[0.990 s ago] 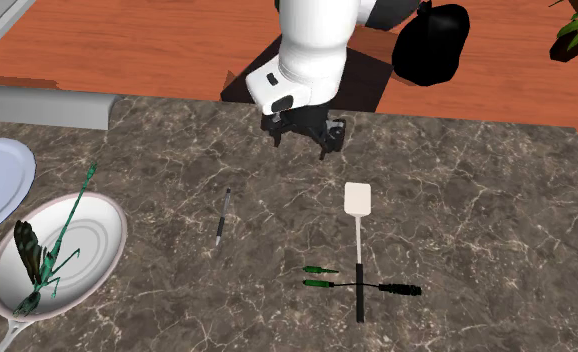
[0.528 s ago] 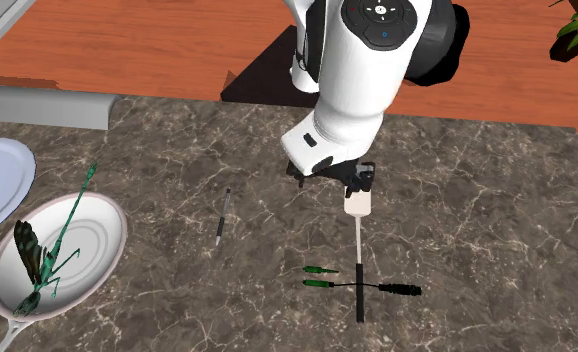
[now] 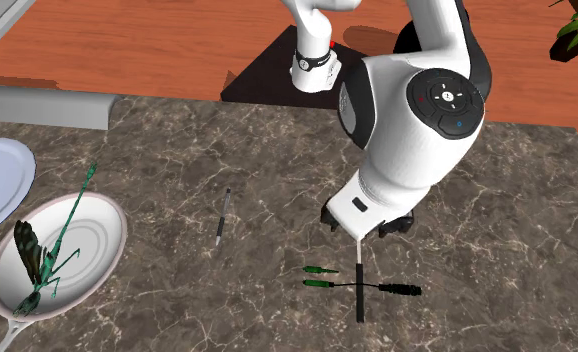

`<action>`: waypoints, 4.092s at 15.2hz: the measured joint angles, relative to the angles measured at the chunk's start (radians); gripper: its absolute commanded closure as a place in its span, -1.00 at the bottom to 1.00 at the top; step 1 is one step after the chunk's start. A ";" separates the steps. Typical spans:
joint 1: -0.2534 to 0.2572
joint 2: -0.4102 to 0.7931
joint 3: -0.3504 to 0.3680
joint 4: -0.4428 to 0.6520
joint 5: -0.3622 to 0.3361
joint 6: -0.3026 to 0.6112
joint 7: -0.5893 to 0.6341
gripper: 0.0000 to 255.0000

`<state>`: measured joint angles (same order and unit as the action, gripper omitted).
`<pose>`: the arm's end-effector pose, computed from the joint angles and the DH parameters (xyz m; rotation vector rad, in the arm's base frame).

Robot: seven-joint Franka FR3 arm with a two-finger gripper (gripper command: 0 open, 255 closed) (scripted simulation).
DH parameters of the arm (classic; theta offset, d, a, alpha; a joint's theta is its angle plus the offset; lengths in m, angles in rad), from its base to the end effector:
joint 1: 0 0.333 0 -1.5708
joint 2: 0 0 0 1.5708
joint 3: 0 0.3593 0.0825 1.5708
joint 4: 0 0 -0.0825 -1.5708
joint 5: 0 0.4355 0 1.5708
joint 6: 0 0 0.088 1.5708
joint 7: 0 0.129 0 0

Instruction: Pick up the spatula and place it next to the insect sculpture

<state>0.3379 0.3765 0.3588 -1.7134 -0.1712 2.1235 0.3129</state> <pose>0.5733 0.4354 0.3812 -3.0516 -0.6865 -0.0977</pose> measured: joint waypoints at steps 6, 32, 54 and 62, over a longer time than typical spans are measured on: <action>0.032 0.091 -0.005 0.056 -0.034 0.032 0.016 -1.00; 0.031 0.087 -0.003 0.067 -0.031 0.017 0.013 1.00; 0.032 0.016 0.016 0.263 0.007 -0.243 -0.017 1.00; 0.043 0.017 0.020 0.373 0.009 -0.352 -0.021 1.00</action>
<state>0.3810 0.3939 0.3785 -1.3399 -0.1620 1.7713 0.2916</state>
